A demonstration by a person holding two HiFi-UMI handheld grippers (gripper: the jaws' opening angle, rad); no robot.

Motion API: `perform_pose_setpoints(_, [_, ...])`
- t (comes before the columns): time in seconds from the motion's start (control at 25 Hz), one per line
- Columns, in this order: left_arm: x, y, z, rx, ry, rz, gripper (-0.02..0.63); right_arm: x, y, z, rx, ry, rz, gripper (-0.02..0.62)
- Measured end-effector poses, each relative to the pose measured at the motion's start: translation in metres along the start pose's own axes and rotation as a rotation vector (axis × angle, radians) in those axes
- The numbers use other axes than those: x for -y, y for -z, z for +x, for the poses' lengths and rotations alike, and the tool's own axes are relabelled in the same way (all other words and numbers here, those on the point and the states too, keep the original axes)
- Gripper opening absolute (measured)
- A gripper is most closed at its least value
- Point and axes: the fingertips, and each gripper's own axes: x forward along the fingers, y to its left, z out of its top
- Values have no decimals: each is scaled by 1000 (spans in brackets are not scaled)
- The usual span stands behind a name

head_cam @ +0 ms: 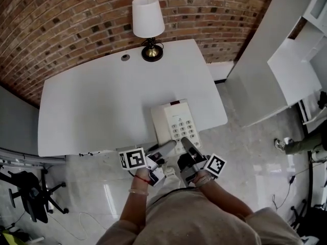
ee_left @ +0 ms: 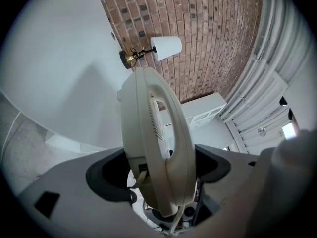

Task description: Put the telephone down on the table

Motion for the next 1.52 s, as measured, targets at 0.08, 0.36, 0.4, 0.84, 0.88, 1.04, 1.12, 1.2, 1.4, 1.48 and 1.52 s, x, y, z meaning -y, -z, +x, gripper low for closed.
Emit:
perform_pose_setpoints(0.08, [-4, -5, 4, -15, 3, -6, 376, 3, -3, 4, 16, 9, 8, 146])
perform_pose_setpoints(0.36, [-11, -13, 24, -47, 12, -35, 376, 9, -23, 10, 45, 45, 5, 146])
perform_pose_setpoints(0.4, [-13, -16, 27, -49, 12, -37, 376, 10, -25, 13, 46, 46, 6, 146])
perform_pose_setpoints(0.84, [-33, -56, 63, -18, -24, -71, 376, 21, -63, 58, -5, 75, 30, 146])
perform_pose_setpoints(0.88, [-34, -61, 66, -11, -28, -70, 376, 22, -67, 64, -14, 75, 29, 146])
perform_pose_setpoints(1.04, [-41, -82, 80, 12, -42, -74, 376, 24, -82, 86, -41, 81, 34, 146])
perform_pose_setpoints(1.12, [-46, -89, 86, 18, -51, -83, 376, 27, -88, 94, -55, 90, 36, 146])
perform_pose_setpoints(1.2, [-50, -96, 91, 25, -58, -89, 376, 30, -93, 103, -65, 97, 40, 146])
perform_pose_setpoints(1.4, [-59, -109, 99, 43, -68, -106, 376, 34, -102, 119, -87, 108, 47, 146])
perform_pose_setpoints(1.48, [-62, -115, 101, 49, -72, -106, 376, 35, -104, 126, -94, 108, 46, 146])
perform_pose_setpoints(1.52, [-64, -118, 101, 53, -73, -106, 376, 35, -105, 130, -98, 106, 48, 146])
